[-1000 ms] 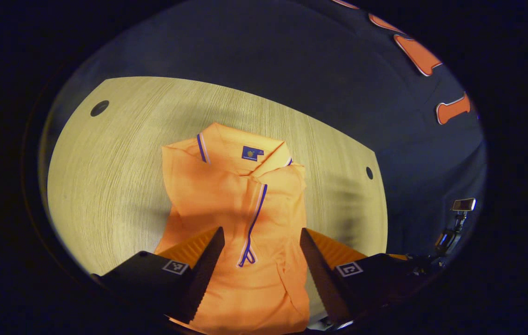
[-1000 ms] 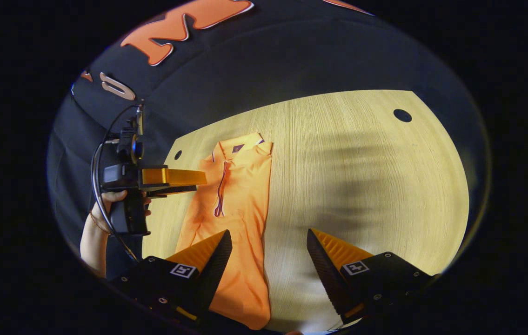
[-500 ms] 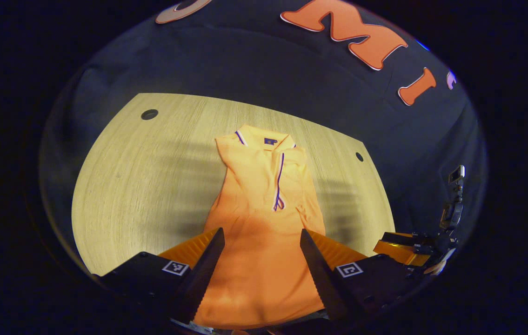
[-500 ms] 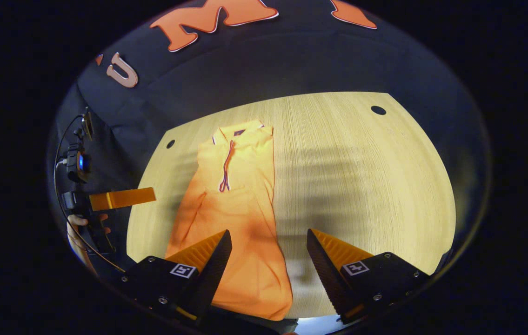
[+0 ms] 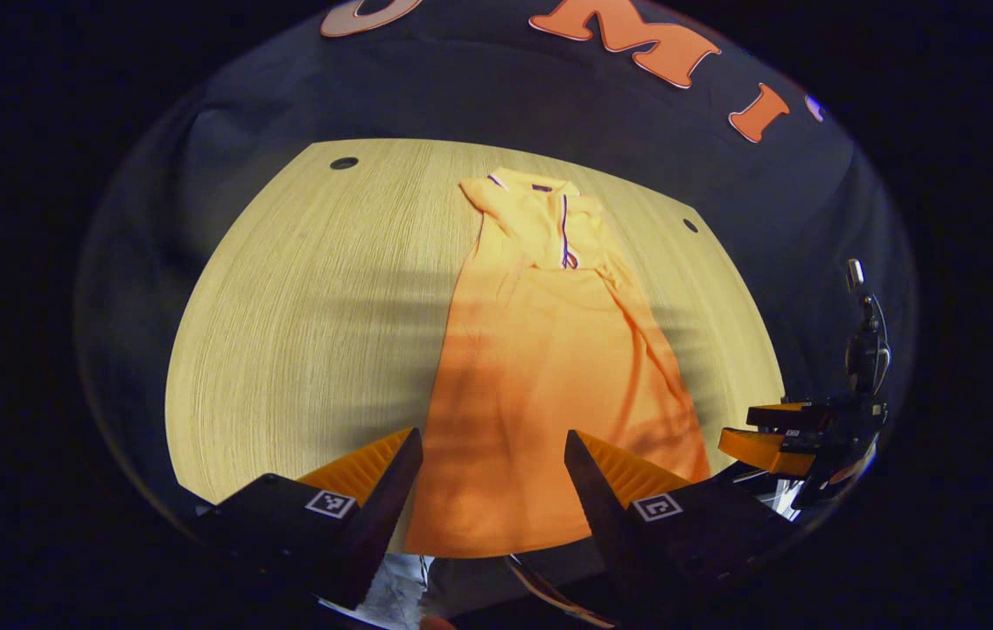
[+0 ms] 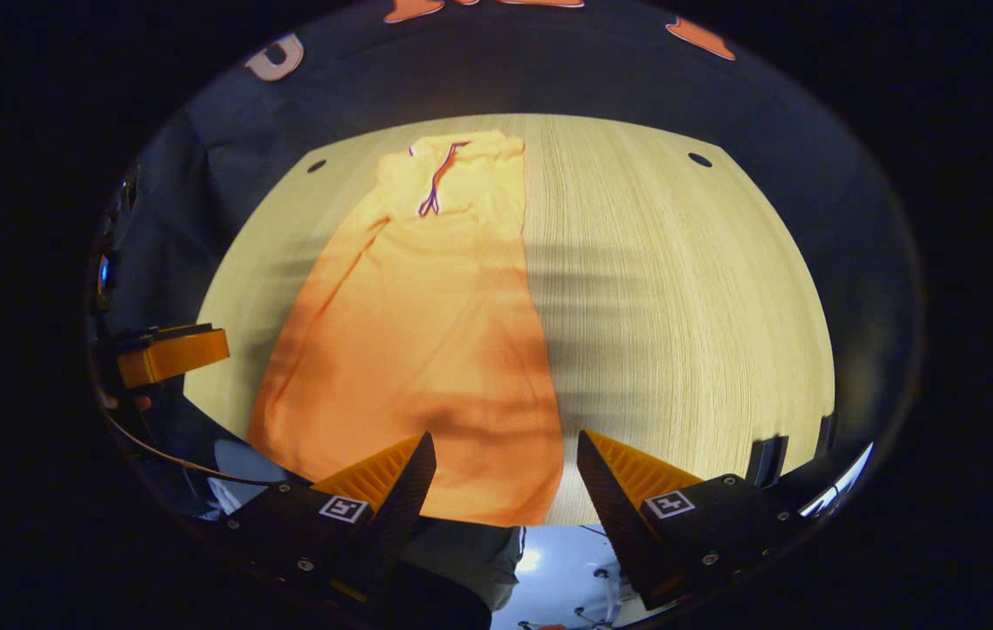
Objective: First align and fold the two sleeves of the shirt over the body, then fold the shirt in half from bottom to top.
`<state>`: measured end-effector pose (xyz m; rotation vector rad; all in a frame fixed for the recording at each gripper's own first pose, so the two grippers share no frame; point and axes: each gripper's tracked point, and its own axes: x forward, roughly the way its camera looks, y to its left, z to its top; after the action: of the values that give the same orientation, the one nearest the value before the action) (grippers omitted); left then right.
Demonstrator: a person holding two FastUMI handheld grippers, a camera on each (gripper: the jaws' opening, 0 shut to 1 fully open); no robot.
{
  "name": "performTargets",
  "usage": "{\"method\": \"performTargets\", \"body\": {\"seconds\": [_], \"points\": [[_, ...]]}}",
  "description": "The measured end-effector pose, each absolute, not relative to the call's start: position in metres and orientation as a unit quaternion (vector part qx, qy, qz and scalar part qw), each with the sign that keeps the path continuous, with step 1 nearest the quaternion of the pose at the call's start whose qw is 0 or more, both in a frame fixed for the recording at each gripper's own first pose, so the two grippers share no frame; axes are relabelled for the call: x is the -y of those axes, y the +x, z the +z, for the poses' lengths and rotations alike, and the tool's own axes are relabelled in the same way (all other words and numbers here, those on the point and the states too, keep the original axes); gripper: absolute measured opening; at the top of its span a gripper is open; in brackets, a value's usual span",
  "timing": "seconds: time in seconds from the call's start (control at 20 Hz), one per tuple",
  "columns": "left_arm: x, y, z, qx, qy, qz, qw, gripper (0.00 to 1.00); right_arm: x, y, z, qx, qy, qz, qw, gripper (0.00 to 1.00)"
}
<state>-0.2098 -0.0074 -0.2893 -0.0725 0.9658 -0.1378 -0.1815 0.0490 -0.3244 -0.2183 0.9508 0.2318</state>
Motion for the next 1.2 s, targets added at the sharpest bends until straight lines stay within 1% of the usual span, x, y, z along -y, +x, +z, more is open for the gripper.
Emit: {"method": "performTargets", "body": {"seconds": [0.2, 0.4, 0.7, 0.95, 1.0, 1.05, 1.2], "points": [[0.001, -0.254, -0.332, -0.499, -0.018, -0.033, 0.866, 0.99, -0.042, -0.204, -0.364, -0.493, -0.139, 0.110, 0.852, 0.99], [-0.003, -0.279, -0.354, -0.529, 0.001, -0.018, 0.848, 1.00, -0.033, -0.212, -0.385, -0.516, -0.151, 0.107, 0.837, 0.99], [-0.017, -0.279, -0.389, -0.562, 0.063, -0.009, 0.824, 1.00, -0.025, -0.214, -0.408, -0.540, -0.160, 0.102, 0.820, 0.99], [-0.020, -0.296, -0.408, -0.603, 0.059, 0.008, 0.795, 0.99, -0.025, -0.214, -0.419, -0.554, -0.157, 0.101, 0.812, 0.99], [-0.019, -0.291, -0.413, -0.594, 0.060, 0.006, 0.802, 1.00, -0.026, -0.213, -0.416, -0.554, -0.159, 0.102, 0.811, 0.99], [-0.019, -0.292, -0.409, -0.600, 0.059, 0.008, 0.798, 0.99, -0.026, -0.214, -0.420, -0.558, -0.160, 0.102, 0.808, 0.99], [-0.020, -0.293, -0.407, -0.600, 0.057, 0.012, 0.798, 1.00, -0.029, -0.214, -0.418, -0.554, -0.162, 0.104, 0.810, 0.99]]}}
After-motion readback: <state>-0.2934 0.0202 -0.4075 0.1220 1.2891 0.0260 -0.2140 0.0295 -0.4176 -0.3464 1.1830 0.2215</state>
